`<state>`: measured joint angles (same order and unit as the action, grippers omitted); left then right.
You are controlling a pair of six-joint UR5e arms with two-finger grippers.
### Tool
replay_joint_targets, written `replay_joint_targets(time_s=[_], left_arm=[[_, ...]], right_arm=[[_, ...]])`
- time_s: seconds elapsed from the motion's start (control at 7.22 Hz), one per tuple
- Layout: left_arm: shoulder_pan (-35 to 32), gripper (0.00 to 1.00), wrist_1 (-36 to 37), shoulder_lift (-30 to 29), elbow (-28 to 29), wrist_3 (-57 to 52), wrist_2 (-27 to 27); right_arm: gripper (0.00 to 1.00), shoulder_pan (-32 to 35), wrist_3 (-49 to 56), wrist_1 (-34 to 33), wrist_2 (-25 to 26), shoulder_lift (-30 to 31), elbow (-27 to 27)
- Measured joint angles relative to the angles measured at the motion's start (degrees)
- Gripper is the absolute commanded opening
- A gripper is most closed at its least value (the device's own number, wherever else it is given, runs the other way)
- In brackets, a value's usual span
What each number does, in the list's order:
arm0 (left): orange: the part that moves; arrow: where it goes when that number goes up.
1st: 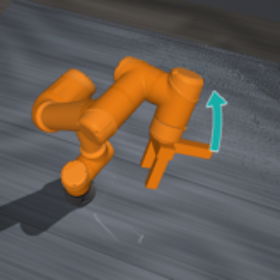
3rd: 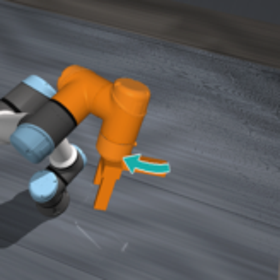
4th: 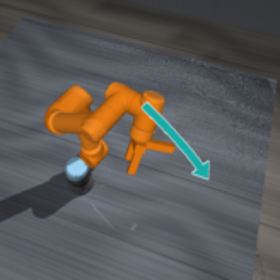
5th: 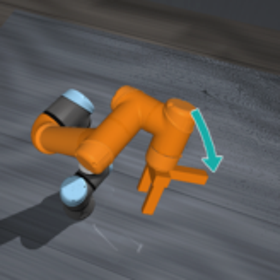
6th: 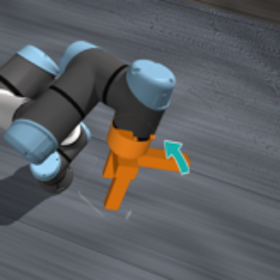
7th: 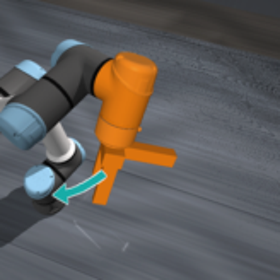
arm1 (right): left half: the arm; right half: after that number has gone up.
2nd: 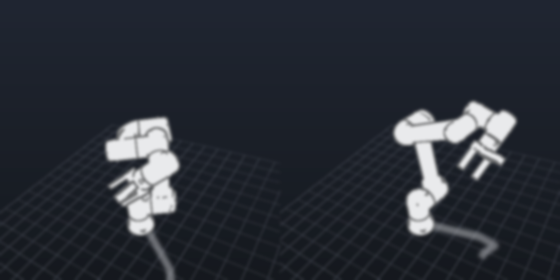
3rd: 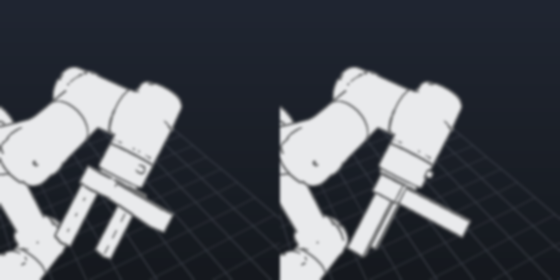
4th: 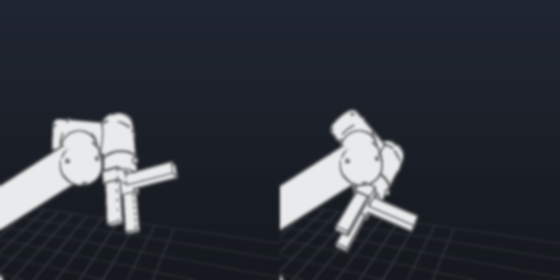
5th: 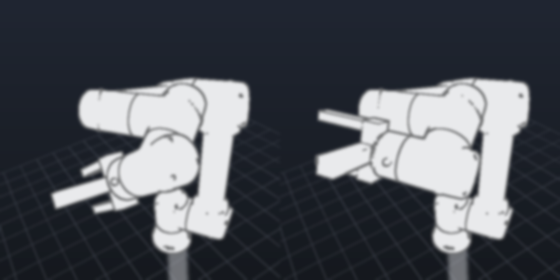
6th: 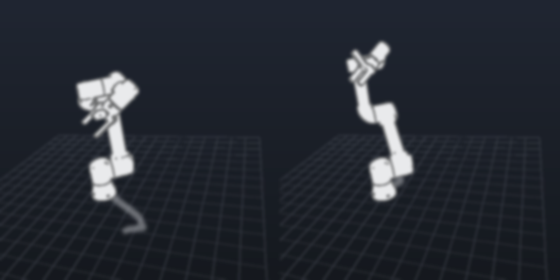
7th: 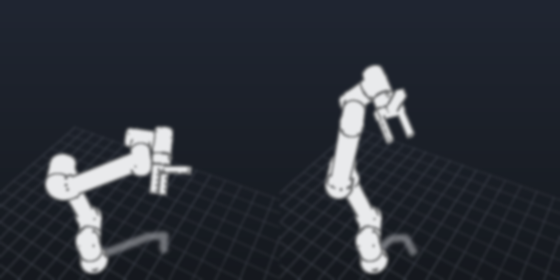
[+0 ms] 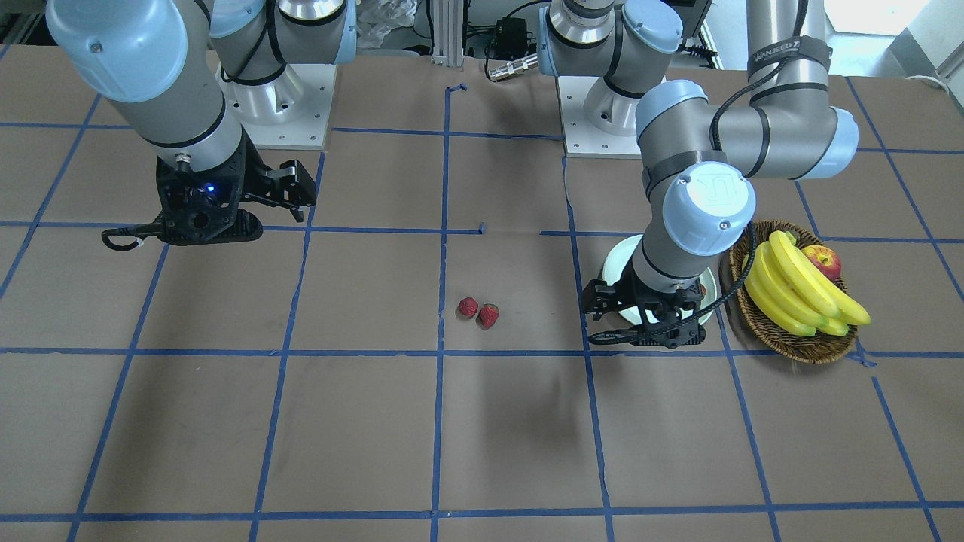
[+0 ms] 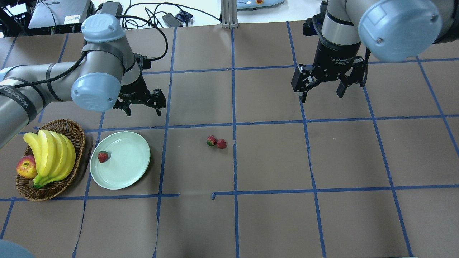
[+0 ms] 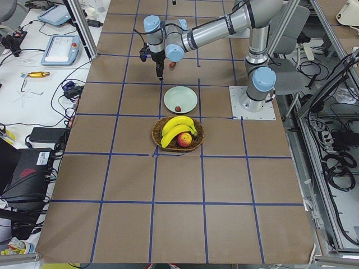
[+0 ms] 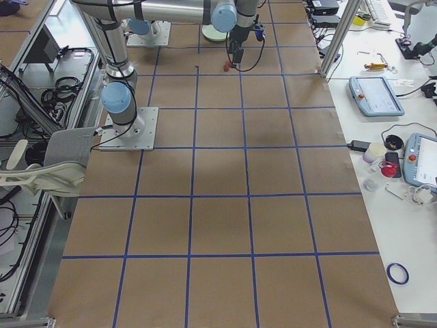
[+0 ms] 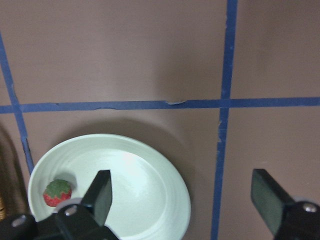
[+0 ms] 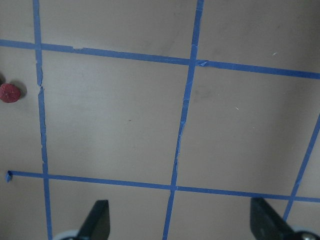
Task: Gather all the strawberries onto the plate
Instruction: 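Move the left gripper back over the two remaining strawberries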
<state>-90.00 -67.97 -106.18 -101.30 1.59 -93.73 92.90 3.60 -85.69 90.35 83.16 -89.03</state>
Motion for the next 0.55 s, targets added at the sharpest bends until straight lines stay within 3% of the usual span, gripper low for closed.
replay_joint_targets(time_s=[0.55], left_arm=[[-4.07,1.00,0.50,-2.32,-0.36,1.83,10.30]], right_arm=[[1.00,0.00,-0.02,-0.08,0.00,-0.01,-0.06]])
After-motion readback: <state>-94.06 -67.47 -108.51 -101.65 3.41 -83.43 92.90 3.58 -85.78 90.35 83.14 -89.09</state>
